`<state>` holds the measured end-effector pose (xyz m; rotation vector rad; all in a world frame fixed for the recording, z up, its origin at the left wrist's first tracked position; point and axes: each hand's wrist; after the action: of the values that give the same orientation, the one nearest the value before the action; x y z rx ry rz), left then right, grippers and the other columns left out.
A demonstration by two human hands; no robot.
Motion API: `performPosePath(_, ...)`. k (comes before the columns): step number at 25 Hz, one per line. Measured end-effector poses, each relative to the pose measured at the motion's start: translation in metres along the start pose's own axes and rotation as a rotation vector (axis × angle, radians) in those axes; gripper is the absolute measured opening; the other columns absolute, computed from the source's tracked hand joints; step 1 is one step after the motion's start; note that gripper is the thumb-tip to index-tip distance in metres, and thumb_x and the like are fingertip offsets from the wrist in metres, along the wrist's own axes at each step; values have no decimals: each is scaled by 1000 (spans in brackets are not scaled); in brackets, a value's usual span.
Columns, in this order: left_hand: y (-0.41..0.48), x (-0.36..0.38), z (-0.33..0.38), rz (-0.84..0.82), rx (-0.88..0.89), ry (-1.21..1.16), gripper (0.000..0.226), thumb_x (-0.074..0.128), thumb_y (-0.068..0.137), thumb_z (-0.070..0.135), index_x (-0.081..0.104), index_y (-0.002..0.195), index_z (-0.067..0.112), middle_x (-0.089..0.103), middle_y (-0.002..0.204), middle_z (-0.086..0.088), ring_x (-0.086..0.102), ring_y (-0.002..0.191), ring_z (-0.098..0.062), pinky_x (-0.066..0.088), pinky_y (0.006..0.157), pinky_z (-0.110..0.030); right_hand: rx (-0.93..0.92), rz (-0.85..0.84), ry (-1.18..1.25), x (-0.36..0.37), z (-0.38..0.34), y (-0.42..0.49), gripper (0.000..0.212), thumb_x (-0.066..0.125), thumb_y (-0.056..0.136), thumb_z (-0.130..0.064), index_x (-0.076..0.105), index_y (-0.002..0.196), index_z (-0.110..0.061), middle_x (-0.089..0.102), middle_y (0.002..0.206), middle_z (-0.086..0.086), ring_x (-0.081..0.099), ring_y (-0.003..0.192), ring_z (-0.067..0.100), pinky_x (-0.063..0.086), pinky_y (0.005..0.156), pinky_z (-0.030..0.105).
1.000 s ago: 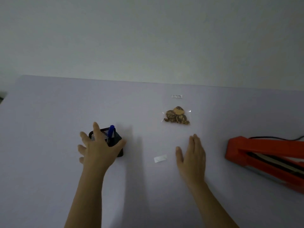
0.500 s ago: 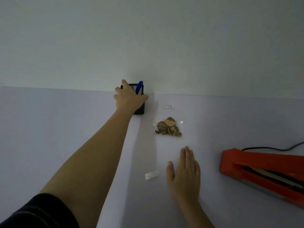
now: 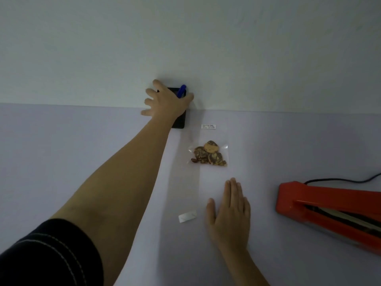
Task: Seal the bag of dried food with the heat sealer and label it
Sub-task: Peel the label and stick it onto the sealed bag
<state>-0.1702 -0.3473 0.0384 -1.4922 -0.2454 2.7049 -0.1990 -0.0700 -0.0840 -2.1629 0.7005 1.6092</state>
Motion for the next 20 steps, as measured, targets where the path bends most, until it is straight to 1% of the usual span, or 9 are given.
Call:
performPosePath(1,-10,-5,1,48,31,-8,94,56,73,63,13,143,17,19,150,-14,19,136,-38,21,102,-61,-1,-9,-8,-1,0,0,67,32,88,-45,30,142,-5,32,151,9,28,139,23,27,109,39)
performPosePath(2,-22,-9,0,122,110,-64,86,54,77,60,19,143,19,16,152,-13,15,138,-36,21,103,-58,-4,-13,-14,-1,-2,2,67,31,89,-45,29,143,-5,31,151,9,27,139,23,25,110,39)
performPosePath(4,-66,-7,-21,230,345,-236,57,58,83,40,41,132,16,28,145,-12,26,130,-30,29,98,-32,-2,-21,-24,-2,-1,2,67,31,90,-45,27,143,-5,30,152,9,26,140,23,25,110,39)
performPosePath(6,-119,5,-62,122,481,-277,35,60,84,20,55,118,12,41,132,-12,38,120,-24,27,89,-11,-7,-21,-28,-3,-1,1,66,31,90,-44,27,143,-4,30,151,10,26,140,23,26,110,40)
performPosePath(7,-142,13,-87,38,476,-246,31,61,84,14,58,114,11,45,127,-12,42,118,-23,27,88,-8,-7,-19,-26,-3,0,0,66,31,90,-44,28,143,-4,31,151,11,26,140,24,26,110,41)
performPosePath(10,-185,36,-151,-83,420,-123,26,61,83,12,63,109,10,51,118,-9,50,111,-24,41,90,-25,-8,-16,-15,-2,-1,-1,66,32,90,-43,29,143,-3,31,151,11,26,140,24,25,111,41)
performPosePath(11,-194,40,-164,-96,420,-103,26,61,83,16,63,108,10,52,117,-8,51,109,-22,43,89,-26,-9,-12,-11,-1,0,-1,65,32,90,-42,30,142,-3,32,151,12,26,140,24,25,111,41)
performPosePath(15,-215,45,-188,-149,546,-26,42,52,84,40,64,113,12,58,112,-5,50,103,-15,40,87,-19,-8,-27,-16,0,0,-2,67,30,90,-43,27,143,-3,28,152,11,23,141,23,23,112,40)
performPosePath(20,-213,57,-199,-46,635,-19,34,56,87,34,67,109,10,62,96,-5,49,90,-16,40,83,-18,-12,-37,-16,0,0,-1,68,28,90,-44,25,144,-4,26,153,10,21,142,22,18,113,39)
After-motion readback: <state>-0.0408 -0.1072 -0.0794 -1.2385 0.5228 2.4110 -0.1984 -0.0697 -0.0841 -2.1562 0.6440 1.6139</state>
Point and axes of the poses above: each hand's wrist, its own y-axis towards the middle knuckle, its own x-axis out of the palm, z = x × y
